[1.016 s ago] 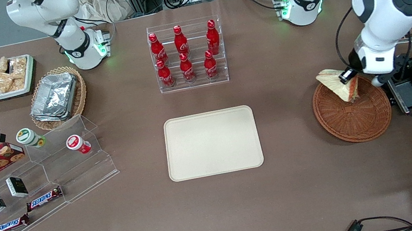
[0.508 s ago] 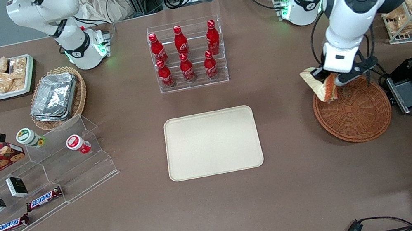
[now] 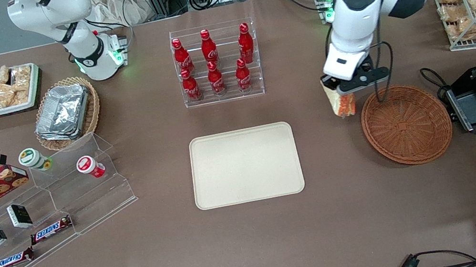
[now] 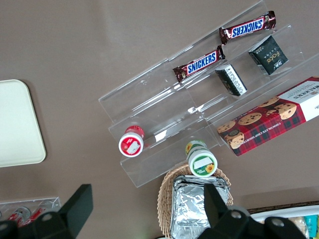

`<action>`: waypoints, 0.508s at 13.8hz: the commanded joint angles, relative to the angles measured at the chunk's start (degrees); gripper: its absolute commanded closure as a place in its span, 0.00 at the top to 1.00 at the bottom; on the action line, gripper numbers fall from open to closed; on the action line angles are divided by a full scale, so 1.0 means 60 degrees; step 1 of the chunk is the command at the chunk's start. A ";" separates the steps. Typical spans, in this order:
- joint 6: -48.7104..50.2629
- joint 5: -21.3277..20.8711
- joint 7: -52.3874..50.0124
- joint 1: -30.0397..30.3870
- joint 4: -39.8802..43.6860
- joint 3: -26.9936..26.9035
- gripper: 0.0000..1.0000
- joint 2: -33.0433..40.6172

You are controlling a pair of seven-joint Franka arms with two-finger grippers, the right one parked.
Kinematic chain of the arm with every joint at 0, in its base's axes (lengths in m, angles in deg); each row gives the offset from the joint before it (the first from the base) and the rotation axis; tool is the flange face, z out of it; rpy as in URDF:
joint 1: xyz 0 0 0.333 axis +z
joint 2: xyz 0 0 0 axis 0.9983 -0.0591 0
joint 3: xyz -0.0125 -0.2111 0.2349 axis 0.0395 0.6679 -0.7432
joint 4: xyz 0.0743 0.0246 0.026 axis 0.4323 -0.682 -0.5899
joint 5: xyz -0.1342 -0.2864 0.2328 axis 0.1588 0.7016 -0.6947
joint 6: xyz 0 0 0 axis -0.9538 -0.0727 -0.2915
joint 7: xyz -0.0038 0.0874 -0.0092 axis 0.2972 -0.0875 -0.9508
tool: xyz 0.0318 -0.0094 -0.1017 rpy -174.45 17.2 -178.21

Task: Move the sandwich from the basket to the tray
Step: 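Carry the sandwich with the left gripper over the cream tray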

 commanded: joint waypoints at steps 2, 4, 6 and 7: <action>0.0216 -0.0236 -0.0200 0.0024 0.1164 0.0714 0.13 -0.1072; 0.0216 -0.0905 -0.0551 0.0023 0.1472 0.1037 0.14 -0.1628; 0.0186 -0.1595 -0.1266 0.0023 0.1998 0.1447 0.15 -0.2520; 0.0186 -0.1946 -0.1705 0.0009 0.2334 0.1565 0.15 -0.3003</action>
